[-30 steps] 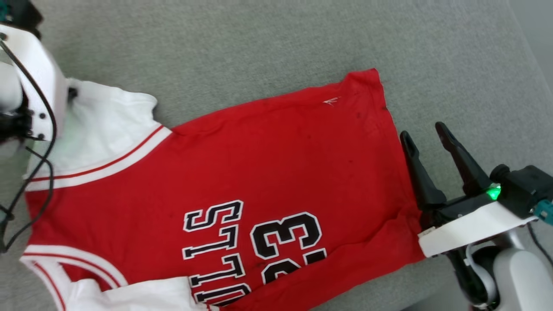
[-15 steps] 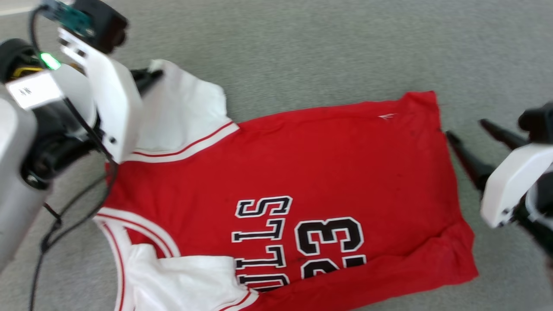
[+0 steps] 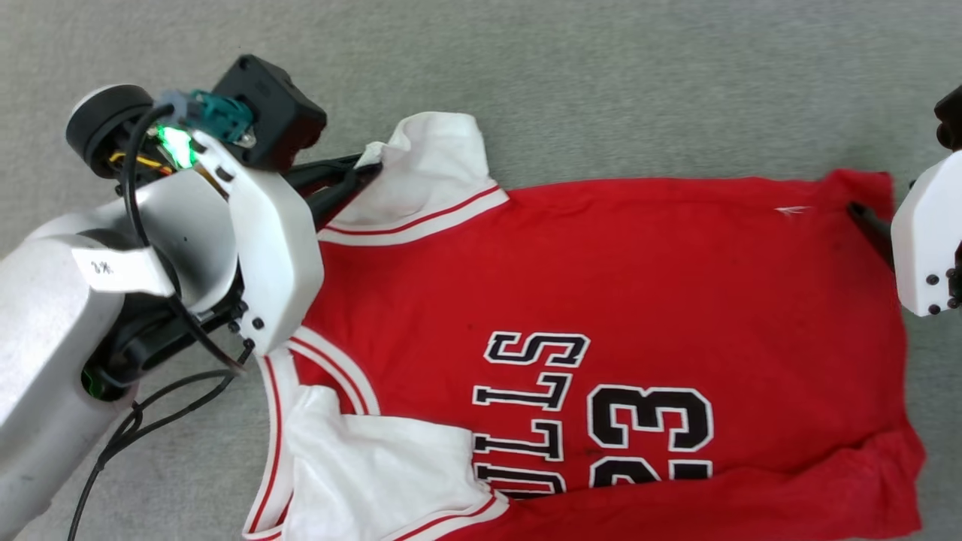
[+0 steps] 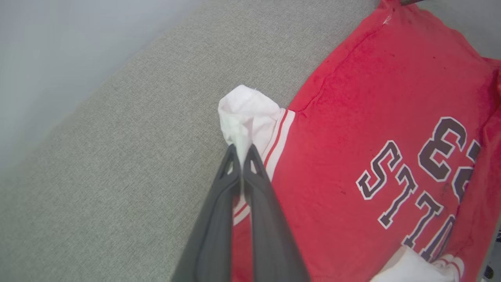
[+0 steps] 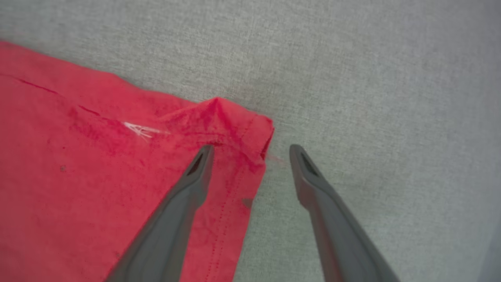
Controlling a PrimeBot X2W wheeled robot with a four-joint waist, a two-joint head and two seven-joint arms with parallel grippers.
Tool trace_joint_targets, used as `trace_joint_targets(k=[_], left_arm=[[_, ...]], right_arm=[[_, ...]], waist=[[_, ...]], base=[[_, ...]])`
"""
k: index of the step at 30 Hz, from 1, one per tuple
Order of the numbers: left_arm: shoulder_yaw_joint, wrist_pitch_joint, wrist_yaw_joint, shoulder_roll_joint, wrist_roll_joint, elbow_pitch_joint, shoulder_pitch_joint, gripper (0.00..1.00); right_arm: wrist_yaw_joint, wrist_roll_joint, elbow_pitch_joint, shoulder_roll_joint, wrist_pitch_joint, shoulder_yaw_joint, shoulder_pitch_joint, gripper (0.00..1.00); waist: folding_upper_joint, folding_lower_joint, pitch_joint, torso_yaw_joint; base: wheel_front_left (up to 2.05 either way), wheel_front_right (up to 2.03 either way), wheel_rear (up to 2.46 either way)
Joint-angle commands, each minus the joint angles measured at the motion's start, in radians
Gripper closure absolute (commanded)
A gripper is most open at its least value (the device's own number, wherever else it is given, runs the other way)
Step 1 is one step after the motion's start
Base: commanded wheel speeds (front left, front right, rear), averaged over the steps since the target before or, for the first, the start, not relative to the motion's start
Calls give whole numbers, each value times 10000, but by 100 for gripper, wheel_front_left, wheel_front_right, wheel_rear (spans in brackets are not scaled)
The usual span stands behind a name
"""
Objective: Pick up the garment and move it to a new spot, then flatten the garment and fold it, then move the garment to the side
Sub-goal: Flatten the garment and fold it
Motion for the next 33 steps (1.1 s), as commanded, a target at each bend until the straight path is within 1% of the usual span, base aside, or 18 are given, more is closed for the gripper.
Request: trace_joint_targets(k=[1,4,6,9,14,15,16,17,21,25,30,33], left_arm=[[10,-69,33,15,99,-93,94,100],[-22,-206,86,-48,171,-326,184,100],[-25,-299,161,-111,206,-443,237,100],[-61,-445,227,-183,212,-571,403,100],[16,-640,341,-134,163,-593,589,100],[22,-690,342,-126,166,-564,619,100],[39,-736,364,-133,152,-533,656,100],[43,-787,371,-141,141,-499,694,100],[101,-1029,441,-126,176,-253,856,100],[194,-1453,582,-177,153,22,1175,100],[330,-1909,772,-83,-42,113,1824,100],[358,-2049,885,77,-165,6,2270,100]], right_arm=[[-4,-93,96,-89,79,61,-165,0],[-4,-387,426,-353,214,346,-310,0],[-4,-432,648,-402,148,531,-290,0],[-4,-435,935,-377,-7,699,-258,0],[1,-121,1654,-215,62,963,-44,0],[11,-42,1777,-168,103,1030,28,4],[13,10,1884,-158,112,1125,85,76],[13,55,1959,-182,58,1217,122,100],[10,271,2090,-217,-384,1061,69,100],[-4,271,2041,-282,-1020,766,43,100],[-4,432,1761,-277,-1824,414,499,100],[-4,598,1461,-313,-2131,178,891,100]], waist=[[0,0,158,188],[0,0,276,371],[0,0,344,465],[0,0,463,585],[0,0,569,731],[0,0,576,751],[0,0,574,768],[0,0,560,782],[0,0,365,766],[0,0,-75,704],[0,0,-720,632],[0,0,-1107,614]], base=[[0,0,0],[0,0,0],[0,0,0],[0,0,0],[0,0,0],[0,0,0],[0,0,0],[0,0,0],[0,0,0],[0,0,0],[0,0,0],[0,0,0]])
